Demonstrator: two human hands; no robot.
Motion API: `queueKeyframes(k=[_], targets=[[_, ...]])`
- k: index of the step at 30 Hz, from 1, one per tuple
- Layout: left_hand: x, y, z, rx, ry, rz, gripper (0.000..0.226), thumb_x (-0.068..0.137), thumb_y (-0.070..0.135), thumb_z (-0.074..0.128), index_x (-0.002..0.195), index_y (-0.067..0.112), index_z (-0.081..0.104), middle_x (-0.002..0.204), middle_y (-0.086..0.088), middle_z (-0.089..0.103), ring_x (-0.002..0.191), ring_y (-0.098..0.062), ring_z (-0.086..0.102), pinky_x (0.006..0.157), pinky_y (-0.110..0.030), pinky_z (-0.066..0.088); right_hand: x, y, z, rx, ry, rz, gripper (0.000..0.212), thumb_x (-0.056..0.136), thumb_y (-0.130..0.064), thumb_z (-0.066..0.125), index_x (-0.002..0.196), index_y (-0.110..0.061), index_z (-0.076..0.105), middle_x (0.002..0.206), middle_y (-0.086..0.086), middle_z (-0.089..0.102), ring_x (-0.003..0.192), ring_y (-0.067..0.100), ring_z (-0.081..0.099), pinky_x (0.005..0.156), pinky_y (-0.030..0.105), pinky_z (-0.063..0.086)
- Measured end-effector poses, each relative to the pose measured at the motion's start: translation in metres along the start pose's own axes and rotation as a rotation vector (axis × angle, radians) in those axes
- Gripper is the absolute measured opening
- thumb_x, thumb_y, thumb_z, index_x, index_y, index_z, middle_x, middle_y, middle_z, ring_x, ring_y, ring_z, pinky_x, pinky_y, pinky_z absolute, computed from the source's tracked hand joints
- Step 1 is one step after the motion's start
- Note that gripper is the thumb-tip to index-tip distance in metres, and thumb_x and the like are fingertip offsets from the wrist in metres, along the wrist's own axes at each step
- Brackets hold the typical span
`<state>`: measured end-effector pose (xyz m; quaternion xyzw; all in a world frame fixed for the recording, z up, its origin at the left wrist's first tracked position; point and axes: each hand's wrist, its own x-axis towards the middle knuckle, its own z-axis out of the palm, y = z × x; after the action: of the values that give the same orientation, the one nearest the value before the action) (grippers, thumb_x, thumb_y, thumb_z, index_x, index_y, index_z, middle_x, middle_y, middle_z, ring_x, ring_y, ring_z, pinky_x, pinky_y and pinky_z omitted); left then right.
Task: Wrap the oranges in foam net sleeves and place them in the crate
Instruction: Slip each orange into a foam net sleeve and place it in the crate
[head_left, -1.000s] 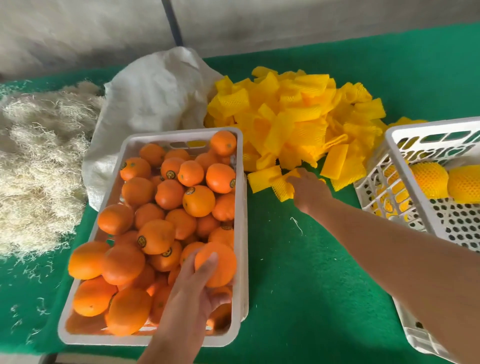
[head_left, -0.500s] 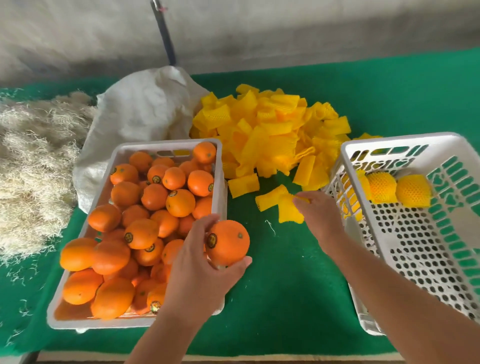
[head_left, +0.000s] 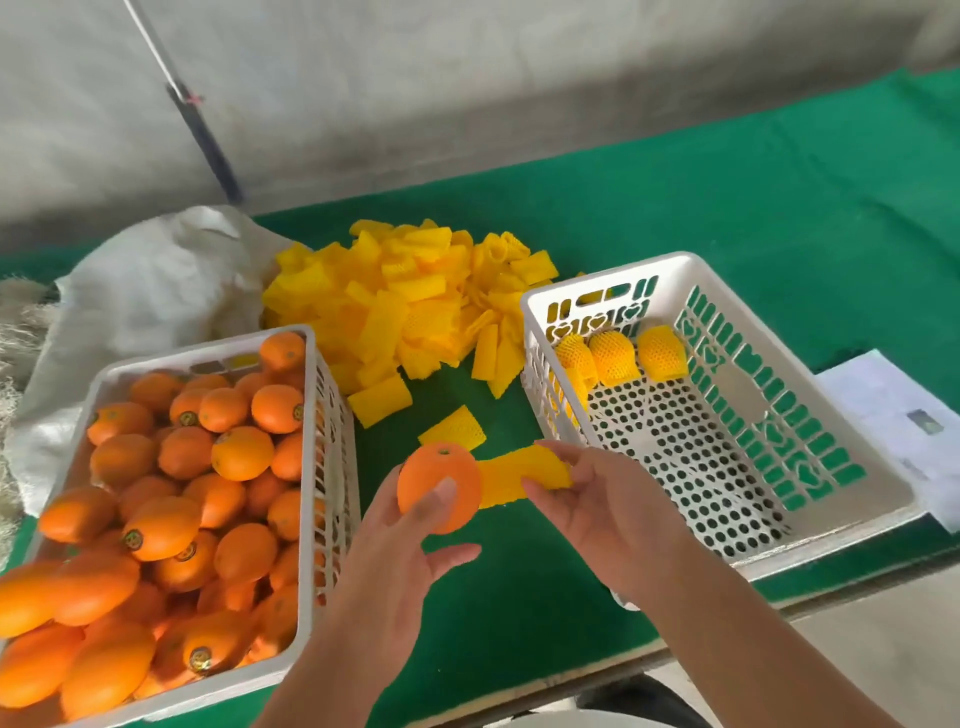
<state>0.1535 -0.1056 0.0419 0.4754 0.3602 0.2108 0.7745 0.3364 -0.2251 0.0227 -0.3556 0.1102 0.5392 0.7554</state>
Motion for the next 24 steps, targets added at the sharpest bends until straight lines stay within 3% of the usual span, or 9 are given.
queueKeyframes(k=[2,5,8,9,12,16,19,22,24], targets=[[-0.003,-0.001,0.006,-0.159,-0.037,-0.046,0.057,0.042,0.062,0.105,0.093,0.057,0.08,0.111,0.018,0.077,0.108,-0.01,0.075,0.081,-0.052,0.063,-0.008,-0.002,-0.004,0.037,-0.017,0.021,0.039,0.09,0.014,0.044,0.123,0.01,0.063,0.116,0.027,0.072,0.094,0.033,0.075,0.086,0.04,0.065],[-0.009,0.001,0.013,-0.217,-0.061,-0.067,0.054,0.046,0.057,0.106,0.094,0.054,0.081,0.116,0.011,0.078,0.114,-0.017,0.074,0.085,-0.057,0.061,-0.016,-0.002,-0.01,0.066,-0.029,0.032,0.026,0.094,0.015,0.047,0.106,0.006,0.068,0.12,0.025,0.073,0.098,0.032,0.075,0.086,0.04,0.065],[-0.016,0.005,0.021,-0.117,-0.08,-0.046,0.065,0.047,0.058,0.104,0.106,0.051,0.079,0.119,0.012,0.076,0.114,-0.014,0.073,0.086,-0.049,0.063,-0.018,-0.005,-0.018,0.024,-0.026,0.034,0.024,0.103,0.005,0.052,0.122,0.005,0.066,0.126,0.024,0.073,0.101,0.029,0.076,0.079,0.036,0.065],[-0.018,0.007,0.024,-0.08,-0.086,-0.028,0.067,0.049,0.059,0.103,0.11,0.049,0.078,0.121,0.011,0.075,0.114,-0.014,0.073,0.086,-0.046,0.064,-0.019,-0.006,-0.02,-0.041,-0.021,0.04,0.026,0.105,0.003,0.053,0.125,0.0,0.069,0.123,0.021,0.074,0.098,0.027,0.076,0.076,0.034,0.065],[-0.024,0.012,0.029,0.003,-0.087,0.023,0.068,0.049,0.064,0.101,0.111,0.051,0.076,0.117,0.013,0.075,0.112,-0.014,0.073,0.085,-0.039,0.064,-0.021,-0.007,-0.023,-0.401,0.047,-0.006,0.029,0.106,-0.004,0.055,0.107,-0.018,0.08,0.108,0.011,0.078,0.09,0.022,0.078,0.075,0.035,0.064],[-0.029,0.013,0.031,0.05,-0.076,0.047,0.07,0.045,0.069,0.1,0.109,0.056,0.073,0.111,0.019,0.074,0.109,-0.012,0.073,0.083,-0.036,0.064,-0.021,-0.008,-0.02,-0.85,0.189,-0.222,0.028,0.1,-0.003,0.059,0.105,-0.027,0.072,0.104,0.011,0.075,0.085,0.025,0.079,0.069,0.04,0.066],[-0.034,0.012,0.028,0.063,-0.079,0.048,0.07,0.045,0.07,0.099,0.108,0.057,0.073,0.11,0.021,0.073,0.111,-0.013,0.073,0.084,-0.037,0.064,-0.023,-0.009,-0.017,-0.955,0.067,-0.252,0.03,0.097,-0.001,0.062,0.094,-0.028,0.073,0.092,0.013,0.075,0.073,0.026,0.076,0.065,0.039,0.064],[-0.039,0.012,0.025,0.099,-0.104,0.056,0.07,0.047,0.07,0.098,0.111,0.055,0.073,0.113,0.019,0.073,0.113,-0.015,0.072,0.085,-0.037,0.064,-0.025,-0.007,-0.013,-0.918,-0.102,-0.207,0.016,0.094,-0.008,0.064,0.101,-0.017,0.075,0.089,0.016,0.075,0.073,0.031,0.074,0.064,0.037,0.061],[-0.042,0.013,0.024,0.107,-0.104,0.076,0.069,0.048,0.07,0.098,0.11,0.056,0.072,0.112,0.021,0.072,0.113,-0.014,0.072,0.085,-0.037,0.064,-0.023,-0.006,-0.011,-0.891,-0.087,-0.218,0.013,0.094,-0.009,0.061,0.099,-0.011,0.073,0.084,0.015,0.072,0.07,0.03,0.071,0.062,0.037,0.058]])
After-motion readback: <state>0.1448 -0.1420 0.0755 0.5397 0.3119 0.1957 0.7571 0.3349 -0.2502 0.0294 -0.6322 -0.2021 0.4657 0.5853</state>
